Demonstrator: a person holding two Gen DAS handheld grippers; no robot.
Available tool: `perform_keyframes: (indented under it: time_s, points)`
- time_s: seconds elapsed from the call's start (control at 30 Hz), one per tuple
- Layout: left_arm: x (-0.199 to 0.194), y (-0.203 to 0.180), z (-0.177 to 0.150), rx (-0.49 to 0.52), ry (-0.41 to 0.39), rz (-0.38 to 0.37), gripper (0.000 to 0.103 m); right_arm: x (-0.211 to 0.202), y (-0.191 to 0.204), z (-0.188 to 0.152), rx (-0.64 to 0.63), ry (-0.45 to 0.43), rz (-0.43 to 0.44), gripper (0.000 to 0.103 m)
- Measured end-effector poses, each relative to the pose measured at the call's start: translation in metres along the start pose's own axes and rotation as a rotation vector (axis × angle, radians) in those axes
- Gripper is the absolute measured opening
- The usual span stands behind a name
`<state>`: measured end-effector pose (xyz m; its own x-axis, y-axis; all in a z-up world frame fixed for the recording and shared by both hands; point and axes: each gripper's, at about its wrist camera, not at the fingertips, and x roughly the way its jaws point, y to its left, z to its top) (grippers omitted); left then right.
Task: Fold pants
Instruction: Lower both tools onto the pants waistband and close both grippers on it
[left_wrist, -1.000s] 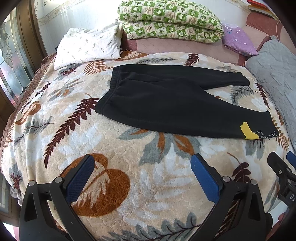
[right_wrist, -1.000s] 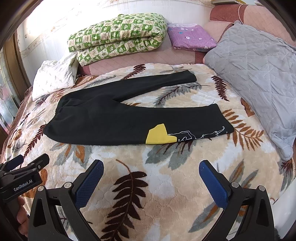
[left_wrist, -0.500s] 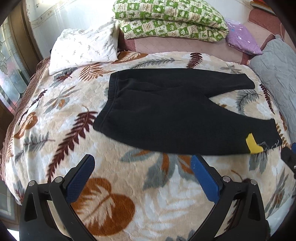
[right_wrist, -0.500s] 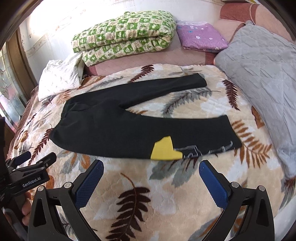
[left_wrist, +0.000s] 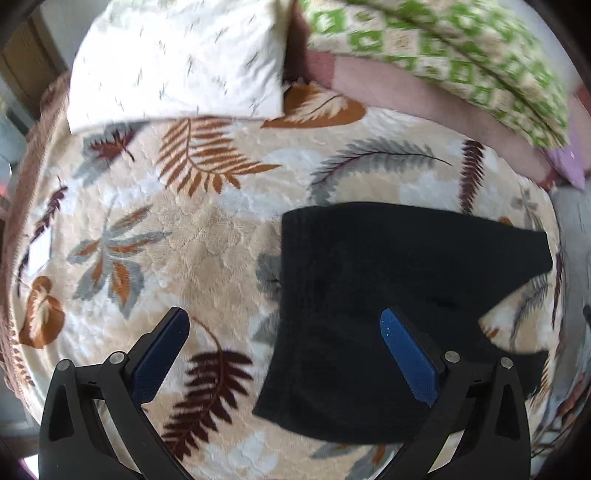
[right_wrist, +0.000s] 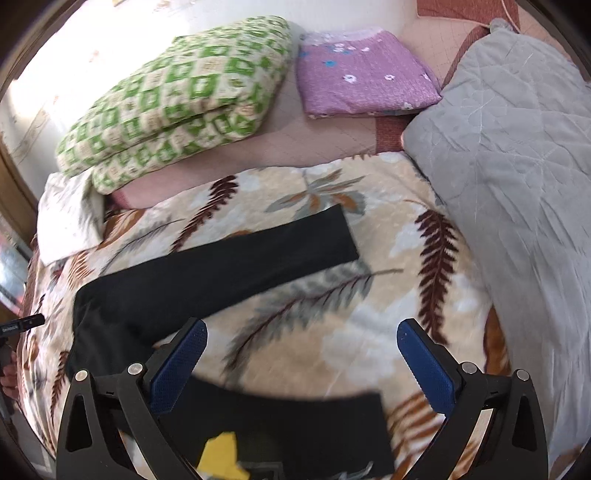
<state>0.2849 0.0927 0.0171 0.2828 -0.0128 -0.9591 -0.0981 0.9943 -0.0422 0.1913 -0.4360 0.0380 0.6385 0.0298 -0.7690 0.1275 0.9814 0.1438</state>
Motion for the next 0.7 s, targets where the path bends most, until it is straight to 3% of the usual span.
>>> perform_keyframes:
  time_s: [0.1,0.2,0.37,0.57,0.7]
  points:
    - [0.037,0.010,0.018,-0.063,0.109,-0.051,0.103,0.025,-0.015,0.023,0.008,0.010,-0.042,0.103]
    - [0.064,0.013,0.027,-0.111,0.152,-0.087,0.103,0.044,-0.023,0.034,0.028,0.020,-0.047,0.103]
    - [0.085,0.003,0.037,-0.155,0.165,-0.175,0.103,0.072,-0.023,0.042,0.015,0.046,-0.045,0.103]
    - [0.087,-0.014,0.048,-0.097,0.159,-0.182,0.103,0.092,-0.032,0.067,-0.001,0.050,-0.005,0.102]
    - [0.087,-0.021,0.059,-0.061,0.158,-0.167,0.103,0.116,-0.046,0.093,-0.001,0.110,0.048,0.101]
